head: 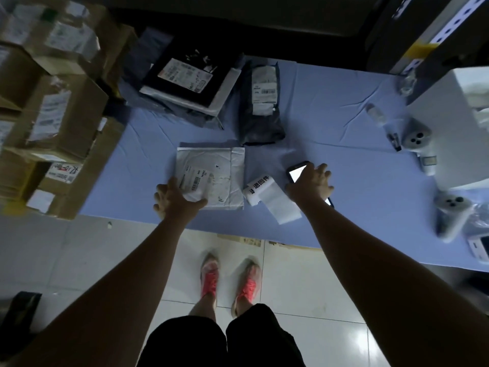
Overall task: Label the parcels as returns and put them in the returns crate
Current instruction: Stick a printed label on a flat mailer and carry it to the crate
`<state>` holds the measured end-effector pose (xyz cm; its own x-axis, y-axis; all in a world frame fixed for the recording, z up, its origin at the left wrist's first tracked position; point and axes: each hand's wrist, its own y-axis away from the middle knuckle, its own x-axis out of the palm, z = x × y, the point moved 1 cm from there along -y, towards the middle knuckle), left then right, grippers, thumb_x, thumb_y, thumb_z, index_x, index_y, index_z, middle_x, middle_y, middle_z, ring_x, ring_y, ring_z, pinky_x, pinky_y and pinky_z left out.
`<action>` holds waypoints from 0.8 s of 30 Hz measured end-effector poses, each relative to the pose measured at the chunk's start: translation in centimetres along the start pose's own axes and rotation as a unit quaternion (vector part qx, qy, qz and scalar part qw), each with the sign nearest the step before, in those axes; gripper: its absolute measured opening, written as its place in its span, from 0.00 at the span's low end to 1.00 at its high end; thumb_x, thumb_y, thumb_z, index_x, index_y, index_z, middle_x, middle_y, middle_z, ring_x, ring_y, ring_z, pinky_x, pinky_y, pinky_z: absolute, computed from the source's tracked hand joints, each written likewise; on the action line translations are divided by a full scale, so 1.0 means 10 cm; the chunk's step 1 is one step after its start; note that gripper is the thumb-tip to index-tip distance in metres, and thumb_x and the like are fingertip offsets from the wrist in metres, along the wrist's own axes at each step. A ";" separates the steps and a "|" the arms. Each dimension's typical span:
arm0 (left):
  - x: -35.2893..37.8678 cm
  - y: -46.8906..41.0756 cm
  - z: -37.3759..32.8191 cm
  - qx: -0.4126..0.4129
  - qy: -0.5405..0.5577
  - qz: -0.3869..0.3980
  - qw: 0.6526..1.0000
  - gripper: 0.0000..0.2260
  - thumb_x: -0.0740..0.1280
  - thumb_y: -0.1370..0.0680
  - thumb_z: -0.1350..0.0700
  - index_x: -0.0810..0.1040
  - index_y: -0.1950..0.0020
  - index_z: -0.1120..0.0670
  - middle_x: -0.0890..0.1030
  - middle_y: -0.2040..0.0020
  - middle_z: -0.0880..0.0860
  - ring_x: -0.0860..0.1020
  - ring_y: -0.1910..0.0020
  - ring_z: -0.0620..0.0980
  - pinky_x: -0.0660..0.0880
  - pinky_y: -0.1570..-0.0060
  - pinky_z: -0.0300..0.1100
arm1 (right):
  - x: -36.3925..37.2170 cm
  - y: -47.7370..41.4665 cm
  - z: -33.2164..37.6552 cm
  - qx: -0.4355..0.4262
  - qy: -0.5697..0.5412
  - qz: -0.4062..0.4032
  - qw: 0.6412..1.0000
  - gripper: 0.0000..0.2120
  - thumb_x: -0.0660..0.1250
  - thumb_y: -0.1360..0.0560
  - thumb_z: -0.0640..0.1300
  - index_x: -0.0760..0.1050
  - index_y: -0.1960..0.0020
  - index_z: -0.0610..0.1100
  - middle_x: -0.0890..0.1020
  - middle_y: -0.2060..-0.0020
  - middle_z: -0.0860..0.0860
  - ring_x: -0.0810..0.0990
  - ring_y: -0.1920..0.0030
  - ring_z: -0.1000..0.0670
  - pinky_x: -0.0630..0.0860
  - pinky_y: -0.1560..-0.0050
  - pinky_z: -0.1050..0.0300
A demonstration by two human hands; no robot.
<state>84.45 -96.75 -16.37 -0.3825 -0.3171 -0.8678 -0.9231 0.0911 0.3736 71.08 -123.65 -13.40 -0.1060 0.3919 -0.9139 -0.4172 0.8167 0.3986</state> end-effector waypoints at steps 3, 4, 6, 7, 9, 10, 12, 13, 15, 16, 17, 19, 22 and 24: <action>-0.02 -0.08 -0.02 -0.005 0.009 0.013 1.000 0.51 0.82 0.37 0.43 0.58 0.23 0.55 0.68 0.33 0.64 0.67 0.33 0.64 0.66 0.36 0.56 | 0.05 -0.05 -0.05 0.018 0.022 -0.006 1.000 0.35 0.73 0.28 0.56 0.64 0.29 0.43 0.67 0.33 0.44 0.66 0.32 0.43 0.71 0.39 0.45; -0.04 -0.10 -0.03 -0.006 0.008 0.023 1.000 0.52 0.82 0.38 0.43 0.56 0.23 0.56 0.68 0.32 0.64 0.67 0.33 0.65 0.66 0.35 0.56 | 0.06 -0.06 -0.07 0.022 0.021 -0.002 1.000 0.35 0.73 0.28 0.57 0.64 0.29 0.43 0.68 0.33 0.44 0.67 0.32 0.43 0.71 0.40 0.46; -0.06 -0.15 -0.03 -0.012 0.004 0.041 0.999 0.54 0.82 0.39 0.42 0.57 0.23 0.57 0.69 0.31 0.63 0.68 0.31 0.65 0.66 0.34 0.56 | 0.05 -0.07 -0.10 0.028 0.011 0.008 1.000 0.36 0.73 0.28 0.58 0.65 0.29 0.42 0.70 0.35 0.43 0.68 0.33 0.42 0.72 0.41 0.47; -0.07 -0.16 -0.03 -0.015 0.004 0.048 0.999 0.53 0.82 0.39 0.41 0.59 0.23 0.58 0.70 0.31 0.63 0.68 0.31 0.65 0.66 0.34 0.56 | 0.05 -0.08 -0.11 0.028 0.006 0.011 1.000 0.36 0.74 0.29 0.58 0.65 0.29 0.41 0.70 0.35 0.43 0.69 0.33 0.42 0.73 0.41 0.48; -0.09 -0.17 -0.03 -0.014 0.011 0.055 0.998 0.51 0.82 0.39 0.40 0.62 0.25 0.58 0.71 0.31 0.62 0.70 0.32 0.64 0.69 0.34 0.56 | 0.02 -0.10 -0.12 0.025 -0.007 0.015 1.000 0.36 0.75 0.30 0.57 0.66 0.30 0.41 0.71 0.36 0.42 0.69 0.34 0.42 0.74 0.42 0.49; -0.11 -0.18 -0.03 -0.010 0.017 0.056 0.998 0.50 0.82 0.39 0.39 0.63 0.25 0.58 0.71 0.31 0.62 0.70 0.32 0.64 0.69 0.35 0.56 | 0.01 -0.12 -0.11 0.026 -0.016 0.016 0.999 0.35 0.76 0.30 0.56 0.67 0.31 0.41 0.71 0.37 0.42 0.69 0.34 0.42 0.74 0.42 0.49; -0.13 -0.20 -0.05 -0.005 0.033 0.056 0.998 0.48 0.82 0.38 0.41 0.64 0.26 0.59 0.72 0.32 0.61 0.71 0.34 0.64 0.71 0.35 0.58 | -0.04 -0.13 -0.09 0.028 -0.034 0.012 0.999 0.35 0.77 0.31 0.57 0.68 0.32 0.41 0.72 0.37 0.42 0.69 0.34 0.42 0.74 0.42 0.49; -0.15 -0.21 -0.07 0.001 0.042 0.053 0.998 0.47 0.82 0.38 0.41 0.65 0.27 0.59 0.73 0.33 0.61 0.72 0.35 0.64 0.72 0.36 0.59 | -0.07 -0.12 -0.06 0.029 -0.048 0.010 0.998 0.35 0.76 0.31 0.58 0.69 0.32 0.41 0.73 0.37 0.42 0.69 0.35 0.43 0.74 0.42 0.49; -0.20 -0.22 -0.11 0.015 0.063 0.044 0.997 0.44 0.83 0.38 0.44 0.67 0.31 0.58 0.75 0.36 0.60 0.75 0.38 0.64 0.74 0.39 0.60 | -0.14 -0.11 0.03 0.025 -0.086 0.001 0.996 0.35 0.76 0.31 0.60 0.70 0.33 0.41 0.73 0.39 0.42 0.70 0.36 0.42 0.73 0.41 0.49; -0.22 -0.23 -0.13 0.022 0.081 0.038 0.996 0.42 0.83 0.38 0.46 0.68 0.32 0.58 0.76 0.37 0.59 0.76 0.40 0.64 0.75 0.40 0.60 | -0.19 -0.09 0.09 0.014 -0.102 -0.006 0.995 0.35 0.75 0.31 0.60 0.70 0.33 0.42 0.74 0.39 0.41 0.70 0.37 0.42 0.72 0.41 0.50; -0.25 -0.23 -0.15 0.028 0.101 0.034 0.994 0.39 0.83 0.38 0.48 0.68 0.34 0.58 0.77 0.38 0.59 0.77 0.41 0.64 0.76 0.41 0.60 | -0.24 -0.07 0.16 -0.001 -0.112 -0.016 0.994 0.34 0.74 0.31 0.61 0.70 0.34 0.42 0.74 0.40 0.41 0.70 0.38 0.42 0.70 0.41 0.51; -0.31 -0.22 -0.20 0.045 0.135 0.022 0.990 0.36 0.83 0.37 0.51 0.68 0.36 0.57 0.78 0.40 0.59 0.78 0.43 0.64 0.77 0.44 0.60 | -0.36 0.00 0.30 -0.046 -0.134 -0.040 0.989 0.32 0.74 0.31 0.60 0.72 0.35 0.43 0.76 0.43 0.43 0.70 0.40 0.42 0.68 0.47 0.54; -0.41 -0.21 -0.23 0.058 0.160 0.011 0.985 0.34 0.82 0.37 0.53 0.69 0.37 0.55 0.80 0.42 0.58 0.79 0.44 0.62 0.79 0.46 0.58 | -0.52 0.16 0.54 -0.111 -0.177 -0.037 0.977 0.35 0.77 0.34 0.57 0.71 0.32 0.45 0.75 0.44 0.44 0.70 0.40 0.43 0.66 0.52 0.56; -0.47 -0.20 -0.24 0.067 0.177 0.008 0.982 0.32 0.82 0.36 0.54 0.70 0.38 0.54 0.80 0.42 0.57 0.79 0.44 0.62 0.79 0.46 0.57 | -0.56 0.29 0.67 -0.166 -0.147 -0.024 0.975 0.37 0.78 0.36 0.56 0.71 0.31 0.46 0.77 0.43 0.45 0.72 0.40 0.43 0.70 0.50 0.55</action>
<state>88.18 -97.76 -12.27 -0.3811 -0.6213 -0.6846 -0.9231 0.2152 0.3187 76.54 -120.63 -6.66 0.1634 0.5006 -0.8501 -0.6897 0.6741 0.2644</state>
